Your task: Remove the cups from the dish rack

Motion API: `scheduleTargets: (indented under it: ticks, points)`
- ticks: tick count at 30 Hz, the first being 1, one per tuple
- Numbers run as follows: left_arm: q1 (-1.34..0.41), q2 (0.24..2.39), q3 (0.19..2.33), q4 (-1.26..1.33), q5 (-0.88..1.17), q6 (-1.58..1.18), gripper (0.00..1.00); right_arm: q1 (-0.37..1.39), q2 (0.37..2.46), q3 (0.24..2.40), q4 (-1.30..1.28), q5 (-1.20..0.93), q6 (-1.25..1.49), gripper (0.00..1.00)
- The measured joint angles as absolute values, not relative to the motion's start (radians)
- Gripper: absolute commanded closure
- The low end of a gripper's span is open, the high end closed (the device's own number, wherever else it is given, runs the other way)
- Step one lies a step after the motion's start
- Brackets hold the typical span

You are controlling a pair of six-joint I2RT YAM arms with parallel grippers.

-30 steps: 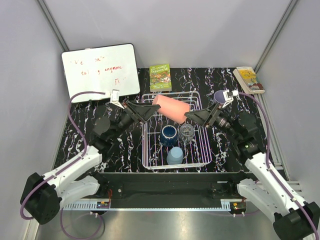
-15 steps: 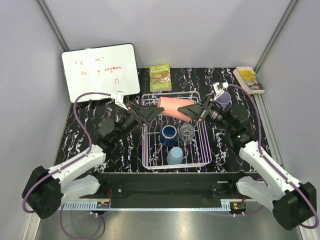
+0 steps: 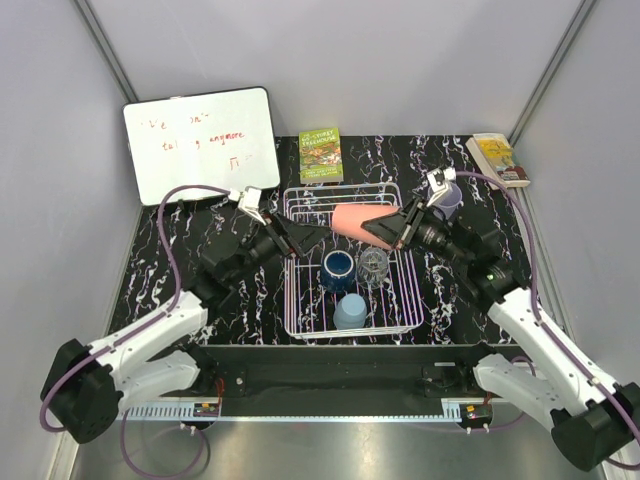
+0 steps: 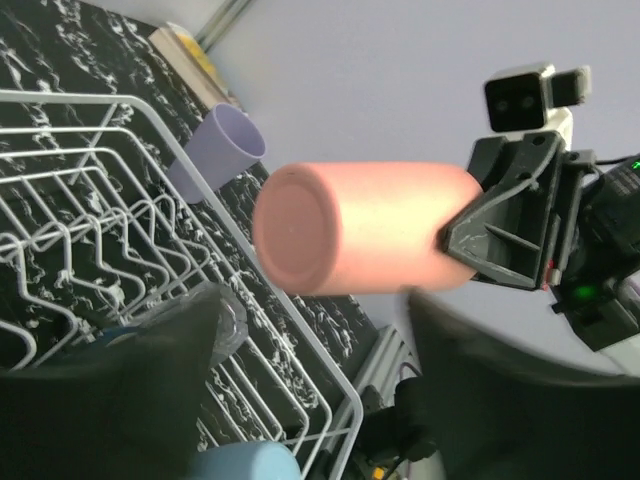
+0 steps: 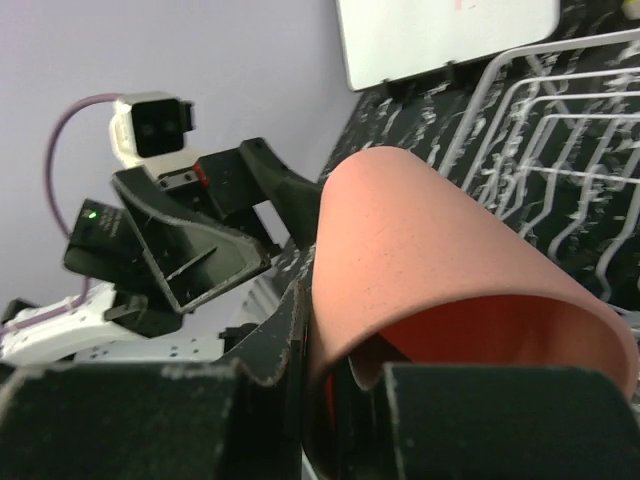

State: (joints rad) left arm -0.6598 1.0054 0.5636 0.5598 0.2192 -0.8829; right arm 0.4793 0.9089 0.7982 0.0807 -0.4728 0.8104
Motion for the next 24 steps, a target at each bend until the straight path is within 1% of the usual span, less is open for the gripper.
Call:
scheduleTargets:
  ticks: [3, 6, 8, 12, 14, 17, 22, 24]
  points:
    - [-0.658, 0.973, 0.573, 0.481, 0.202, -0.85, 0.01, 0.48, 0.868, 0.845, -0.056, -0.398, 0.751, 1.0]
    - [-0.651, 0.935, 0.583, 0.385, 0.159, -0.831, 0.01, 0.482, 0.848, 0.916, -0.18, -0.298, 0.702, 1.0]
    - [-0.646, 0.921, 0.599, 0.319, 0.119, -0.82, 0.01, 0.484, 0.854, 0.989, -0.286, -0.191, 0.673, 1.0]
    - [-0.645, 0.921, 0.649, 0.175, 0.041, -0.808, 0.01, 0.484, 0.974, 1.219, -0.535, 0.089, 0.636, 1.0]
    - [-0.645, 0.928, 0.681, 0.097, 0.001, -0.808, 0.01, 0.482, 1.107, 1.396, -0.695, 0.241, 0.628, 1.0]
    - [-0.645, 0.966, 0.738, -0.019, -0.064, -0.81, 0.01, 0.467, 1.337, 1.694, -0.897, 0.401, 0.626, 1.0]
    - [-0.644, 1.039, 0.794, -0.168, -0.121, -0.824, 0.03, 0.427, 1.728, 2.161, -1.175, 0.526, 0.632, 1.0]
    - [-0.644, 1.062, 0.802, -0.212, -0.132, -0.831, 0.03, 0.411, 1.817, 2.247, -1.212, 0.537, 0.634, 1.0]
